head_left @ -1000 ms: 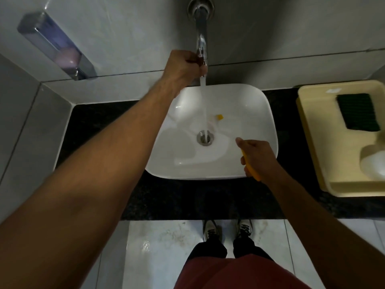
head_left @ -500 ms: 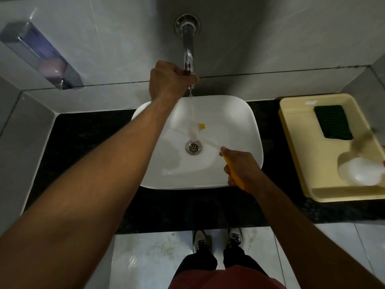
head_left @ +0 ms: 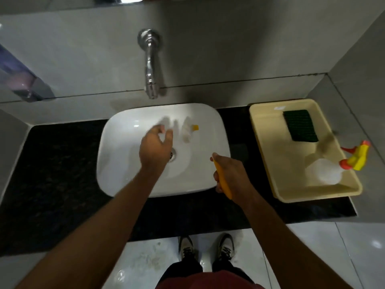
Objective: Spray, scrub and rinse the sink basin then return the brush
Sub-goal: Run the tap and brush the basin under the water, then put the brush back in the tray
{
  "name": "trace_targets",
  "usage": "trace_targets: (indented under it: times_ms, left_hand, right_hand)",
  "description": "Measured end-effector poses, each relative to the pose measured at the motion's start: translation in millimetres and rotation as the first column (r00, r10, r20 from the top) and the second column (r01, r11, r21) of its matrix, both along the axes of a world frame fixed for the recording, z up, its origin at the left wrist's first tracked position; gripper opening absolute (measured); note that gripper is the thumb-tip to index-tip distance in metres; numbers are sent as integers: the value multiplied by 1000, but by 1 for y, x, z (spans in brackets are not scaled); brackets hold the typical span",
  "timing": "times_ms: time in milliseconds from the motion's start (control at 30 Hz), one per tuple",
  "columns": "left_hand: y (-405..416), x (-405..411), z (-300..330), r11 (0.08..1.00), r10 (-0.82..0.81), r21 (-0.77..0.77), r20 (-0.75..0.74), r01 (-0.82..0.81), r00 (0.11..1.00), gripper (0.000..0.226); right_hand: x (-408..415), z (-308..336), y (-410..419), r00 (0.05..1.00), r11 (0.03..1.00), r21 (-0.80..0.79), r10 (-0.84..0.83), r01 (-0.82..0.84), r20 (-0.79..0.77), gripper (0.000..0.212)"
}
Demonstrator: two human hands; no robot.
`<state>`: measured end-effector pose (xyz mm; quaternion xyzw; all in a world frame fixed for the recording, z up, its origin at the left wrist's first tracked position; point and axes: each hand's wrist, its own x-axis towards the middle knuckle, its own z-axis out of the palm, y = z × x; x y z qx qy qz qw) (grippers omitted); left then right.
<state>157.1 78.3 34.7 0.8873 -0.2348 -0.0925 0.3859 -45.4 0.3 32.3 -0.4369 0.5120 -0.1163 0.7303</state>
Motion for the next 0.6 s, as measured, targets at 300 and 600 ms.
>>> trace_targets:
  times_ms: [300,600]
  left_hand:
    - [-70,-143,-69,860,-490,231,129,455,862,73]
    - [-121,-155,-99,680,-636,594,186,431,749,84]
  right_hand:
    - [-158,0,-69,938,909,-273,-342,314,-61,24]
    - [-210,-73,-122,906,780,-613,-163,-124,-390,33]
